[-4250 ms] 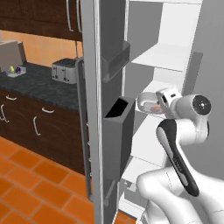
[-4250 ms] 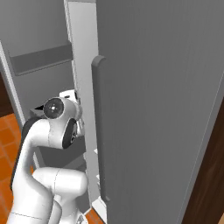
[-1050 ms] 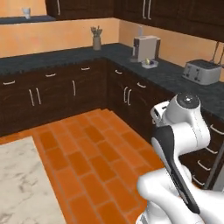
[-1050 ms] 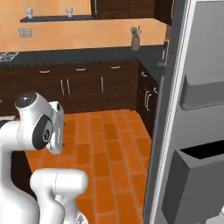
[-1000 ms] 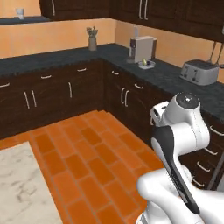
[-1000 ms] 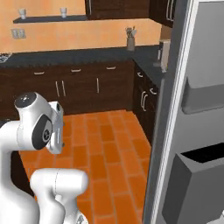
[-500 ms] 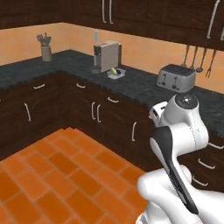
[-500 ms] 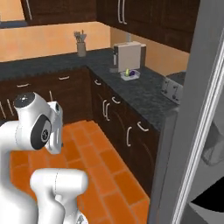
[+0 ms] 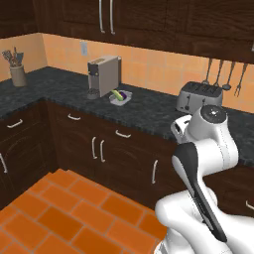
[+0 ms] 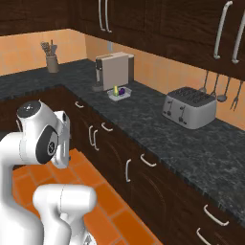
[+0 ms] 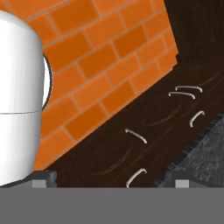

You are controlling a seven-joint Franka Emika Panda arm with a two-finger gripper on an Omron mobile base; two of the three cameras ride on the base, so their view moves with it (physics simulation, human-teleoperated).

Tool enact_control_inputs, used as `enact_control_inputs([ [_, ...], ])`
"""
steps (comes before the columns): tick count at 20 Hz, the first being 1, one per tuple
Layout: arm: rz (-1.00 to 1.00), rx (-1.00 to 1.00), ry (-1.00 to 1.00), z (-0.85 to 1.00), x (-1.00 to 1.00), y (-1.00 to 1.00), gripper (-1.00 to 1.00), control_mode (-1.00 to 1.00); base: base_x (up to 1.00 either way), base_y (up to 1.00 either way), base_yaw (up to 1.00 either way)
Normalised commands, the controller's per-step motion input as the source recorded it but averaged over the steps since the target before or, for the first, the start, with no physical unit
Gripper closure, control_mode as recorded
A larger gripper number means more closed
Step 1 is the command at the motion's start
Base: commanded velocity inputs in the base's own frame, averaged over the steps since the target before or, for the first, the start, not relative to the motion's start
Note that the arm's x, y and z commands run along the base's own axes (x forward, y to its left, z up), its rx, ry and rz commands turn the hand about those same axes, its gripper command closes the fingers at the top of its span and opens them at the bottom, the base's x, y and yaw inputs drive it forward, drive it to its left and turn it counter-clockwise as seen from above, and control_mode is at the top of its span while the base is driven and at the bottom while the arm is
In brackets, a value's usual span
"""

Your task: Take the meat container that has the shrimp and place it on the second highest rack of the freezer. Then take the vegetable container that has the eggplant and corn and place it on the highest rack of the freezer.

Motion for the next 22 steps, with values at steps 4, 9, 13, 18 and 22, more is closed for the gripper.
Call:
enact_control_inputs([
  [4, 0.0, 0.0, 0.0, 0.0, 0.0, 0.0, -1.0, 1.0, 1.0, 0.8, -0.25],
  [9, 0.0, 0.0, 0.0, 0.0, 0.0, 0.0, -1.0, 1.0, 1.0, 0.78, -0.43],
  [13, 0.0, 0.0, 0.0, 0.0, 0.0, 0.0, -1.0, 1.0, 1.0, 0.71, -0.58],
  [18, 0.0, 0.0, 0.0, 0.0, 0.0, 0.0, -1.0, 1.0, 0.99, 0.72, -0.56],
  [22, 0.0, 0.0, 0.0, 0.0, 0.0, 0.0, -1.0, 1.0, 0.78, 0.64, -0.46],
])
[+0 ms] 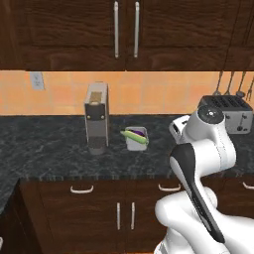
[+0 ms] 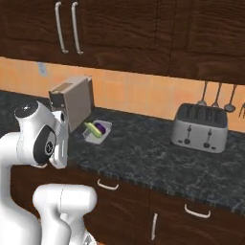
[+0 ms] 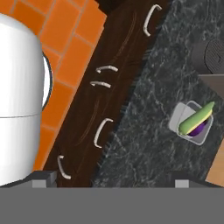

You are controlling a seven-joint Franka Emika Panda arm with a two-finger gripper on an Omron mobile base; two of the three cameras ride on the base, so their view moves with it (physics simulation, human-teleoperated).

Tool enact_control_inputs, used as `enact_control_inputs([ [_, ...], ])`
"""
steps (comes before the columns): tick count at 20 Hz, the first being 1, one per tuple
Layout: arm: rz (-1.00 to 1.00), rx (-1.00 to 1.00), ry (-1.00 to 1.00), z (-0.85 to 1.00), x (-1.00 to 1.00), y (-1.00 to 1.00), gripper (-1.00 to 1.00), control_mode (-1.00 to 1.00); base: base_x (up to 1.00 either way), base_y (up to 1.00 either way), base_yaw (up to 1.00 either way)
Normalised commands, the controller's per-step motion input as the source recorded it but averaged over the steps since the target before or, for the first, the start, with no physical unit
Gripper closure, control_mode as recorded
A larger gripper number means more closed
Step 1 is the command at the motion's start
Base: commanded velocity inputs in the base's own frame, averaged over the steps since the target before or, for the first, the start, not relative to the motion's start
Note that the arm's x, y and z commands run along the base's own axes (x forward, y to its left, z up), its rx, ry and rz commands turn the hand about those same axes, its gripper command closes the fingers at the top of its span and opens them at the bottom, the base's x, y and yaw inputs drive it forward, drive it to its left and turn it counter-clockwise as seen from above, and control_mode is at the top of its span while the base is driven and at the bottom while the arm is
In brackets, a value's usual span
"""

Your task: Take the meat container that has the shrimp and place it on the second highest rack of the freezer. Then take the vegetable container that has the eggplant and corn and place it on the highest rack of the freezer.

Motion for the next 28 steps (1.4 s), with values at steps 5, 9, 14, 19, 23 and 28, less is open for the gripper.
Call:
enact_control_inputs([
  [5, 0.0, 0.0, 0.0, 0.0, 0.0, 0.0, -1.0, 1.0, 0.47, 0.41, -0.42],
  [9, 0.0, 0.0, 0.0, 0.0, 0.0, 0.0, -1.0, 1.0, 0.32, 0.27, -0.4],
  [14, 0.0, 0.0, 0.0, 0.0, 0.0, 0.0, -1.0, 1.0, 0.37, 0.4, -0.4],
  [19, -0.12, 0.0, -0.02, 0.0, 0.15, 0.14, -1.0, -1.0, 0.26, 0.26, -0.22],
  [23, 0.11, 0.13, 0.04, -0.14, 0.01, 0.09, -1.0, -1.0, 0.0, 0.0, 0.0],
  [28, 0.39, 0.18, 0.29, -0.21, 0.0, 0.48, -1.0, -1.0, 0.0, 0.0, 0.0],
])
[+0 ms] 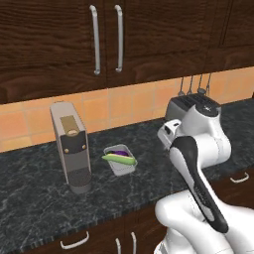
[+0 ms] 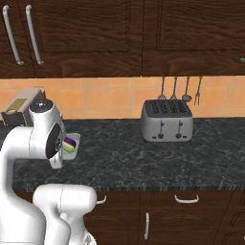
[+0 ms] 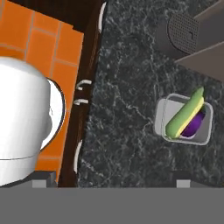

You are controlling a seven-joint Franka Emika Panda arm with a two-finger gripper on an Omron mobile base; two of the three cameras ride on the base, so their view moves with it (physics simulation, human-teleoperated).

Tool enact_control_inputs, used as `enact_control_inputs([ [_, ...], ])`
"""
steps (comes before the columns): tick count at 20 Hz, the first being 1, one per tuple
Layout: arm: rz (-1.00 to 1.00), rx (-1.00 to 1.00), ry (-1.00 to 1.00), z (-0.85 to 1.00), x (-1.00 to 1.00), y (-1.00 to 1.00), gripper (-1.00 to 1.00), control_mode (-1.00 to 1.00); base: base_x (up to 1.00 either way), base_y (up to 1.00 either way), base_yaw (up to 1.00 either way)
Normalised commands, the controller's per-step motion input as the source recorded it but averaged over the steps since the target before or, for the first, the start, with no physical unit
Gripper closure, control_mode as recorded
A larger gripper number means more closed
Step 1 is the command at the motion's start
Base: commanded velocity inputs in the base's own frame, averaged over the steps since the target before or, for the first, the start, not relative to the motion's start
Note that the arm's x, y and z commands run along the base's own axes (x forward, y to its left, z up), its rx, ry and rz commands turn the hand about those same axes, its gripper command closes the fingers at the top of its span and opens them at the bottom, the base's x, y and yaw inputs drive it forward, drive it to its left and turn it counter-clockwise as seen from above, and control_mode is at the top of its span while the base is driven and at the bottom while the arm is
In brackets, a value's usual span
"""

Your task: Take the meat container that has the shrimp and place it on the second highest rack of the freezer. Then take the vegetable container that has the eggplant and corn and place it on the highest rack of the freezer.

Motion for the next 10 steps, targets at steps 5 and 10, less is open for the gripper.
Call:
enact_control_inputs([
  [5, 0.21, 0.12, 0.25, -0.21, 0.19, 0.79, -1.0, -1.0, 0.0, 0.0, 0.0],
  [10, 0.05, 0.0, 0.27, -0.4, 0.14, 0.66, -1.0, -1.0, 0.0, 0.0, 0.0],
])
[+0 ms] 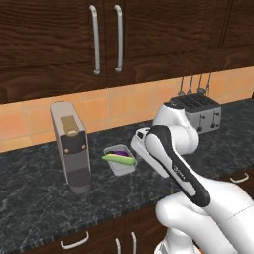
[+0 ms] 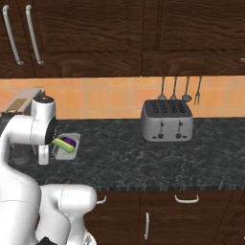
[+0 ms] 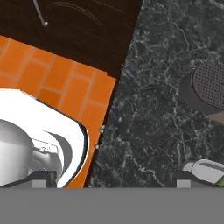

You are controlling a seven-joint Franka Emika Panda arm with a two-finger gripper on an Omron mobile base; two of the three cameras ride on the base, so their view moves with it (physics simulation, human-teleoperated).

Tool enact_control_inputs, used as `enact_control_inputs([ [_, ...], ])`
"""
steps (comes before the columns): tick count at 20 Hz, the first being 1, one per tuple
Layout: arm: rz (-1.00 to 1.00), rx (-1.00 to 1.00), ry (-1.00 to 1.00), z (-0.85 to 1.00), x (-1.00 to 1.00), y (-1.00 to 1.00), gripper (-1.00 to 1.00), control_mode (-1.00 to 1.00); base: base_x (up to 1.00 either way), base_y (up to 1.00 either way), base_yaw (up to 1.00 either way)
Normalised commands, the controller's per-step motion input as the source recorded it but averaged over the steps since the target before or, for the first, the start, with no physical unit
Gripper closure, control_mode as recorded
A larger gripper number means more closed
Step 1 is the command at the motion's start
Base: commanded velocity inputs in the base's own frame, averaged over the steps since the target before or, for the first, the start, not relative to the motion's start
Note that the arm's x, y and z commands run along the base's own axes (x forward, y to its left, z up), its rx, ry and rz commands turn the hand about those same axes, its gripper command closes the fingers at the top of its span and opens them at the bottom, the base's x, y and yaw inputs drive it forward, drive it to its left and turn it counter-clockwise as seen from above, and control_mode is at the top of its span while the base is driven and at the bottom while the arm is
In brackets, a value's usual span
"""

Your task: Take the meat container that has the shrimp and place it on the second highest rack of the freezer. Then take the vegetable container that has the eggplant and corn and place it on the highest rack of the freezer.

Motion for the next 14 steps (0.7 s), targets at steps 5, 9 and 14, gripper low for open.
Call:
enact_control_inputs([
  [5, -0.02, 0.02, 0.06, -0.52, 0.13, -0.15, -1.0, -1.0, 0.0, 0.0, 0.0],
  [9, 0.0, 0.02, 0.0, -0.32, 0.49, -0.08, -1.0, -1.0, 0.0, 0.0, 0.0],
  [14, 0.0, 0.0, 0.0, -0.25, 0.61, 0.12, -1.0, -1.0, 0.0, 0.0, 0.0],
])
